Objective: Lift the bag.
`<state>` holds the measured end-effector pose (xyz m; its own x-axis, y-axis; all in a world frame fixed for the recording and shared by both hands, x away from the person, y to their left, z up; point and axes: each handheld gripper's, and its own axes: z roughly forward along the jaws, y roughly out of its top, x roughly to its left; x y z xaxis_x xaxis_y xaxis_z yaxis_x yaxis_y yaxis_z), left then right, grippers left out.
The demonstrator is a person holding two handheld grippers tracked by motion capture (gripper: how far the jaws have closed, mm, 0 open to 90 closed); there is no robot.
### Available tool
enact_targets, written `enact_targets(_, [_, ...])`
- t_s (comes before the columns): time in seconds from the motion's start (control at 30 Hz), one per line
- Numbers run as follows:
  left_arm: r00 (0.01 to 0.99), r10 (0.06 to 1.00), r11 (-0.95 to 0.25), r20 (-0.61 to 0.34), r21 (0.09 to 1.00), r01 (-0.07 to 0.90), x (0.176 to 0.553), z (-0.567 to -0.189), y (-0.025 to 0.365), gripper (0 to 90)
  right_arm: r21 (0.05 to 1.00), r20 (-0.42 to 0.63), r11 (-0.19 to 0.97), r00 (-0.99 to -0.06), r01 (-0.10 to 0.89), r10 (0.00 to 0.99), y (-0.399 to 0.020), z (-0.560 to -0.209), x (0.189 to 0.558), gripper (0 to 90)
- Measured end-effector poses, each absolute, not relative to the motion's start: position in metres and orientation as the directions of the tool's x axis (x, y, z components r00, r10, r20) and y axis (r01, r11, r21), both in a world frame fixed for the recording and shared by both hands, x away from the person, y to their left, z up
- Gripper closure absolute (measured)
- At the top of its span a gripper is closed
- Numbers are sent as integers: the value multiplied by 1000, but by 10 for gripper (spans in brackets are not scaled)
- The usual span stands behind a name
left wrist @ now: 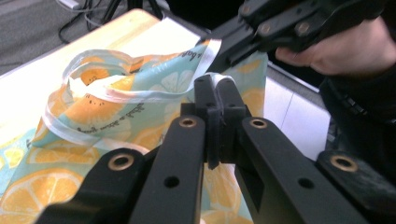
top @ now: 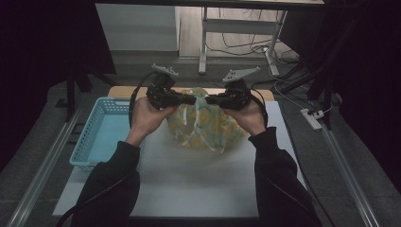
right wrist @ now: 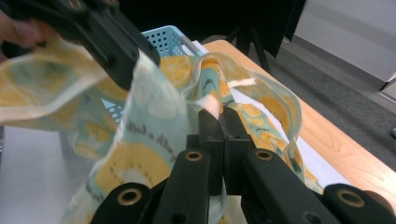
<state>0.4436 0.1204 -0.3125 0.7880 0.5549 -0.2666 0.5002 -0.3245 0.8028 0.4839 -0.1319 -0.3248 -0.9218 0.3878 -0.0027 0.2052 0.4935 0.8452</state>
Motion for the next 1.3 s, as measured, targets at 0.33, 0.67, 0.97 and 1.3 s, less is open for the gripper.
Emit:
enact_targets(0.33, [790, 562, -283, -245, 840, 462, 447, -277, 122, 900, 874, -25, 452, -913, 178, 407, -139, -296, 485, 900])
enact_targets(0.67, [785, 584, -255, -207, 871, 419, 444, -248, 125, 900, 887, -66, 442, -908, 136, 413, -136, -272, 480, 900])
enact_targets(0.97, [792, 583, -227, -181, 900, 373, 439, -226, 128, 900, 905, -99, 414, -901, 94, 422, -135, -247, 474, 900])
enact_targets(1.3, [784, 598, -238, -166, 897, 372, 447, -237, 123, 897, 899, -102, 425, -897, 101, 430, -130, -252, 477, 900])
